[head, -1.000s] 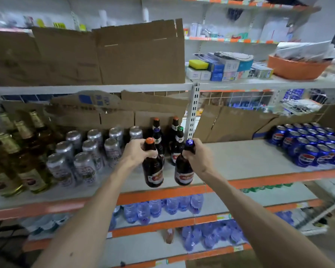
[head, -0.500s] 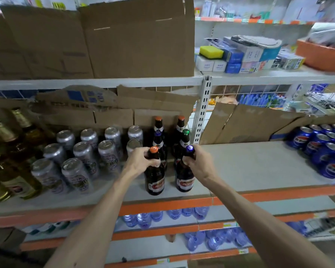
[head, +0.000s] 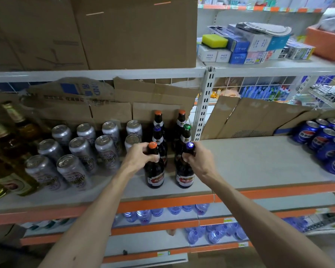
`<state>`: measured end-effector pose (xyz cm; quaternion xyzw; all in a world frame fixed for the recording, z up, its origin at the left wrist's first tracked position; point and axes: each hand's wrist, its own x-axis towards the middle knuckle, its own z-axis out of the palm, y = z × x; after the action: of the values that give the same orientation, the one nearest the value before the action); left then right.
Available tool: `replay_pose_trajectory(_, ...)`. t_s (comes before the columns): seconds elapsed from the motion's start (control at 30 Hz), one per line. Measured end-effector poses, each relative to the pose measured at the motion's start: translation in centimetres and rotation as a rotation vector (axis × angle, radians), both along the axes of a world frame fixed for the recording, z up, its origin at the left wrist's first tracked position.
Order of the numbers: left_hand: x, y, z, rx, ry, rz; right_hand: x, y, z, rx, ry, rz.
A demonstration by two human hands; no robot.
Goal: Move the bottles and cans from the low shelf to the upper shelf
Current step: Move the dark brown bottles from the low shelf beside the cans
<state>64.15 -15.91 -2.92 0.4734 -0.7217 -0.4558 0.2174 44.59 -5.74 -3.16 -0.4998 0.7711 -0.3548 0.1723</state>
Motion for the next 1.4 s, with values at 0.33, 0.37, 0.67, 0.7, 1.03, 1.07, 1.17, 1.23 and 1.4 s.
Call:
replay_pose_trajectory(0.33,0.1,0.0,-0.3,-0.008,0.037,-0.006,-0.1,-0.3,-0.8,-0.014,-0.043,-0.010)
replay_pose_trajectory(0.37,0.1,0.0,-0.4,-0.016,0.040,0.000,-0.2,-0.3,-0.8,-0.010,-0.048,-0.004)
replay_pose_trajectory(0.67,-0.4,1.1,-0.5,-0.159,-0.088,0.191,-0.2,-0.4,-0.5,-0.021,-0.017,0.007)
replay_pose_trajectory(0.7,-0.6,1.2,-0.6,-0.188,-0.111,0.202,-0.2,-0.5,-0.5,-0.017,0.005,0.003)
replay_pose_trajectory(1.03,-0.9,0.3,-0.8,-0.142,-0.029,0.074,-0.2,-0.5,-1.1,-0.015,0.032,-0.008)
replay_pose_trajectory(1.07,-0.9,0.3,-0.9,-0.153,-0.035,0.072,-0.2,-0.4,-1.1,-0.020,0.031,-0.012)
replay_pose_trajectory(1.17,-0.8,0.1,-0.9,-0.151,-0.054,0.040,-0.1,-0.3,-1.1,-0.021,0.019,-0.015)
replay_pose_trajectory(1.23,-0.6,-0.3,-0.7,-0.123,-0.076,-0.003,-0.2,-0.3,-1.0,-0.015,0.002,-0.005)
replay_pose_trajectory(1.4,-0.4,-0.6,-0.6,-0.131,-0.134,-0.060,-0.4,-0.3,-0.8,-0.011,-0.017,0.003)
